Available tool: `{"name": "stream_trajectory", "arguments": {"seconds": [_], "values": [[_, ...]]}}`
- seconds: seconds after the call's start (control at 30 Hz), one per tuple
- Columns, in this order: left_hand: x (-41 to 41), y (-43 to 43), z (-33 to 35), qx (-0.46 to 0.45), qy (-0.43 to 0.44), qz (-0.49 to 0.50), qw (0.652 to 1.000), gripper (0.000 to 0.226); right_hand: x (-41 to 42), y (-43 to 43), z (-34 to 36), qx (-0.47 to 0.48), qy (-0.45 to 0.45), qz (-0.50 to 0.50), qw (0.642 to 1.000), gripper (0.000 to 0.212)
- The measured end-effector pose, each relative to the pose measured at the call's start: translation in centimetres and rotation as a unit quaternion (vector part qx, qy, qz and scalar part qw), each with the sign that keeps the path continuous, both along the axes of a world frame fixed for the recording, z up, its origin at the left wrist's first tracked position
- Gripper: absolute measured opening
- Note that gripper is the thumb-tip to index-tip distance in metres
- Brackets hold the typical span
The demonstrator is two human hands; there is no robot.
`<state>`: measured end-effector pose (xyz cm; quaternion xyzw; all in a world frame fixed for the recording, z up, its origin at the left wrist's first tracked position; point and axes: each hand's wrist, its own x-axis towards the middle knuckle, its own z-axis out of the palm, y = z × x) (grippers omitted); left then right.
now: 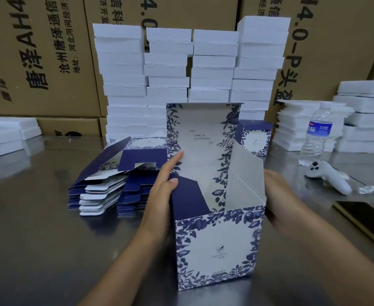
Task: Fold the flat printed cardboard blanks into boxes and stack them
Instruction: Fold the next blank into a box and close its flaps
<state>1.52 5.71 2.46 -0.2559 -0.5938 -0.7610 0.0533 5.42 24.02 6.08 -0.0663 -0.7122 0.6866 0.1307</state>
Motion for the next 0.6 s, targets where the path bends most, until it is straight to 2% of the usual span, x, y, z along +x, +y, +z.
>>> {"name": "stream_trajectory", "arguments": {"seconds": [0.2,0.23,0.3,0.33,0.37,0.4,0.47,0.6], "values": [[1.1,0.0,0.6,0.034,-0.042,-0.016,0.998,0.05,0.1,-0.1,0.2,-0.025,-0.027,0.015,0.999,0.031],[1.4,0.1,1.0,0.037,-0.048,-0.015,0.998,0.051,0.2,-0.1,0.4,-0.03,-0.033,0.022,0.999,0.043],[1.4,0.6,2.1,0.001,-0.051,-0.001,0.999,0.06,0.1,-0.2,0.8,-0.05,-0.044,0.031,0.997,0.083],[1.1,0.9,2.7,-0.04,-0.045,0.013,0.998,0.065,0.0,-0.2,0.9,-0.052,-0.043,0.029,0.997,0.089],[0.5,1.2,3.2,-0.08,-0.039,0.028,0.996,0.068,-0.2,-0.2,1.0,-0.042,-0.041,0.021,0.998,0.081],[-0.1,1.2,3.2,-0.098,-0.024,0.032,0.994,0.068,-0.5,-0.1,0.9,-0.023,-0.037,0.007,0.999,0.065],[-0.4,1.5,3.6,-0.098,-0.014,0.04,0.994,0.068,-0.7,0.1,0.7,0.02,-0.035,-0.01,0.999,0.04],[0.6,1.8,3.9,-0.063,-0.031,0.04,0.997,0.068,-0.4,0.3,0.7,0.087,-0.069,-0.001,0.994,0.032]]}}
